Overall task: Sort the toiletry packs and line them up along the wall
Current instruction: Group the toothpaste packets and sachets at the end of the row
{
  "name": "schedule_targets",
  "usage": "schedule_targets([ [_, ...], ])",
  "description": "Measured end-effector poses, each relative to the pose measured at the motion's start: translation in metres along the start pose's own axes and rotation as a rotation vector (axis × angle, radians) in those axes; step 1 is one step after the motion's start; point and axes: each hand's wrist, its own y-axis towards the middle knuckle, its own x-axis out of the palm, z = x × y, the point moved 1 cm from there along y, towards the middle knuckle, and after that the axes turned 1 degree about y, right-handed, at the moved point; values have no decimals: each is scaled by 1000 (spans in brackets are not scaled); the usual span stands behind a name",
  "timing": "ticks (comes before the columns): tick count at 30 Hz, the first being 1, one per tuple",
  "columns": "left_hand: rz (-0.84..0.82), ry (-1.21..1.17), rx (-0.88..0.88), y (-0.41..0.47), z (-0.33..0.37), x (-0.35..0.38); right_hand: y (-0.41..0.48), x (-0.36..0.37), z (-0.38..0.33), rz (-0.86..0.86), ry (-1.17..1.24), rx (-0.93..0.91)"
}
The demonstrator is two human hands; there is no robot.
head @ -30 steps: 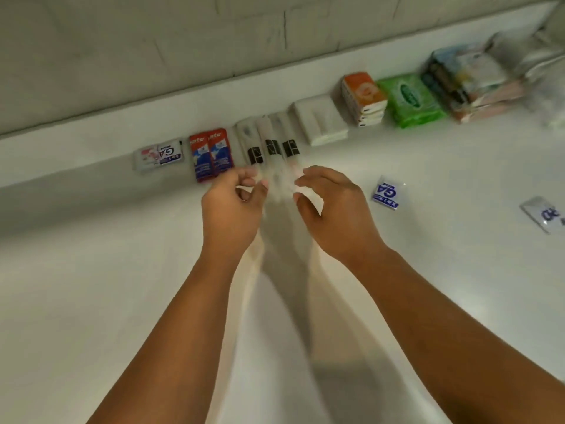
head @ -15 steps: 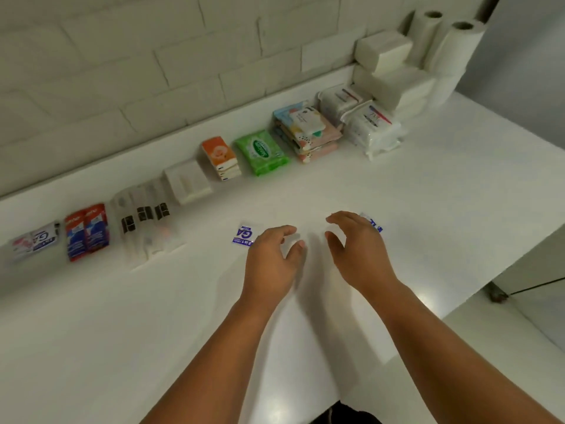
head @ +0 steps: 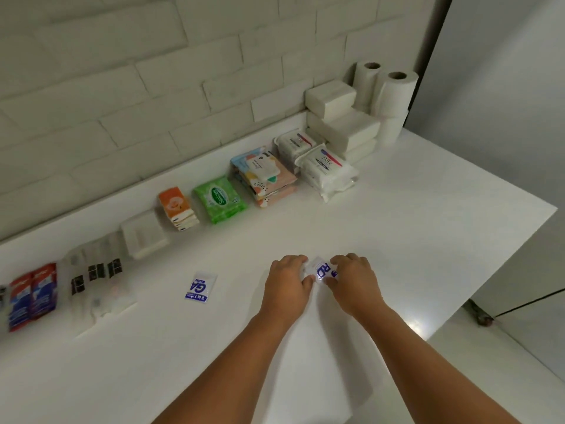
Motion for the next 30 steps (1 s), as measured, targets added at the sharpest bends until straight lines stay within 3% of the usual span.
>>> schedule_targets([
  [8, -38, -63, 8, 15, 3, 4, 15, -6, -1, -121, -38, -6],
  [15, 36, -310, -83, -1, -8, -20, 15, -15, -20, -117, 736, 25],
  [19, 84, -375, -154, -14, -29, -45, 12, -6, -55, -205, 941, -15],
  [22, 191, -485, -190, -27, -43, -72, 12, 5, -83, -226, 801, -115],
  [25, 287, -449, -189, -44, -65, -104, 10, 18, -119, -254, 655, -245],
  [30, 352, -331, -245, -83, -118, -155, -3, 50, -194, -349, 661, -365],
])
